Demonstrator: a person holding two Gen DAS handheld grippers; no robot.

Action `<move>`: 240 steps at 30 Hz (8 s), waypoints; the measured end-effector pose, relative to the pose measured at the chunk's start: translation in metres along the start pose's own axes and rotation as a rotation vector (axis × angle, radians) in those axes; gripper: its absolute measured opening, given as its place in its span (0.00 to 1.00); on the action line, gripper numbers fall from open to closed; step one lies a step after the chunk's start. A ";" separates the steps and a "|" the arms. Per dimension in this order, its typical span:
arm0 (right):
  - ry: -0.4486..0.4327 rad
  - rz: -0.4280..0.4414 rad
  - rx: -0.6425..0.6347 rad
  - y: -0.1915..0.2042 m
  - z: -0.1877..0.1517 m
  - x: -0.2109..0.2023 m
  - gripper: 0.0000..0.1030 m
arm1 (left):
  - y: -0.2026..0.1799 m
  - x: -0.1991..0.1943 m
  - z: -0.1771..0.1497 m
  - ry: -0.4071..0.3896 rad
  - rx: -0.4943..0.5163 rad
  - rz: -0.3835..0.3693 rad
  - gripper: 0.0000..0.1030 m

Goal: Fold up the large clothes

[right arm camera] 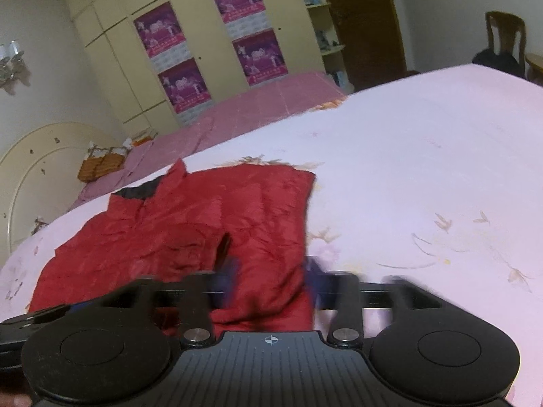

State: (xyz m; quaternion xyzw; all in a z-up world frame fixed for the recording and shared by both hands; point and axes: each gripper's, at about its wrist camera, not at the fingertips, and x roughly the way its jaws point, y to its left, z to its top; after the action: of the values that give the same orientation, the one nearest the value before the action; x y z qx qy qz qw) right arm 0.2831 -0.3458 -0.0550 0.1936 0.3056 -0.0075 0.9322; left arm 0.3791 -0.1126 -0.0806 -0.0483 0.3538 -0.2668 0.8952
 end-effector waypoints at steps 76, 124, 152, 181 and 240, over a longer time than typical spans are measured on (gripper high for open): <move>0.088 0.008 -0.312 0.132 -0.017 0.086 0.64 | 0.156 -0.039 0.018 -0.045 0.051 0.332 0.71; 0.293 0.229 0.097 -0.080 -0.131 -0.140 0.68 | 0.124 -0.237 -0.190 0.092 -0.288 0.319 0.59; 0.295 0.513 0.207 -0.085 -0.133 -0.152 0.05 | 0.120 -0.254 -0.186 -0.099 -0.470 0.073 0.03; 0.147 0.505 0.450 -0.055 0.077 0.041 0.05 | 0.220 -0.104 0.053 -0.171 -0.491 -0.004 0.04; 0.253 0.176 -0.001 -0.012 0.099 0.219 0.19 | 0.312 0.066 0.119 0.100 -0.281 0.062 0.18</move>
State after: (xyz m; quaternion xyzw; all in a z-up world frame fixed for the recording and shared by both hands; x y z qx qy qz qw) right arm 0.5161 -0.3706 -0.1116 0.2185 0.4023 0.0988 0.8835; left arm 0.6357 0.1072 -0.1180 -0.1488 0.4333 -0.1888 0.8686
